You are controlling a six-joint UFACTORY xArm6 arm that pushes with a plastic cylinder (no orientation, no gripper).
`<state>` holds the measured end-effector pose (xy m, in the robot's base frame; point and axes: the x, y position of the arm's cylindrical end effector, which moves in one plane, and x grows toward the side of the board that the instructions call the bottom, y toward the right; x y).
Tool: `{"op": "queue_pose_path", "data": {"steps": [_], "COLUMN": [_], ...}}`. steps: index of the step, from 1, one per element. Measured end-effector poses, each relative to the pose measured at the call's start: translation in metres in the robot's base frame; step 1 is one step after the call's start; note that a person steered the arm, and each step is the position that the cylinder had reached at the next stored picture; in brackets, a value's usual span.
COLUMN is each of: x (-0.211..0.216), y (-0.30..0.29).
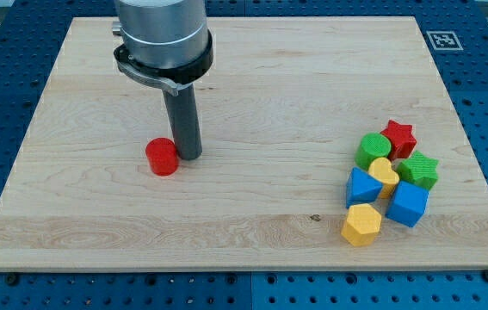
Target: Move the green circle closer to the red circle
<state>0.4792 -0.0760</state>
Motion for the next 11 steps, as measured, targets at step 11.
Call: {"op": "queue_pose_path", "data": {"steps": [11], "x": [0.006], "y": [0.152]}}
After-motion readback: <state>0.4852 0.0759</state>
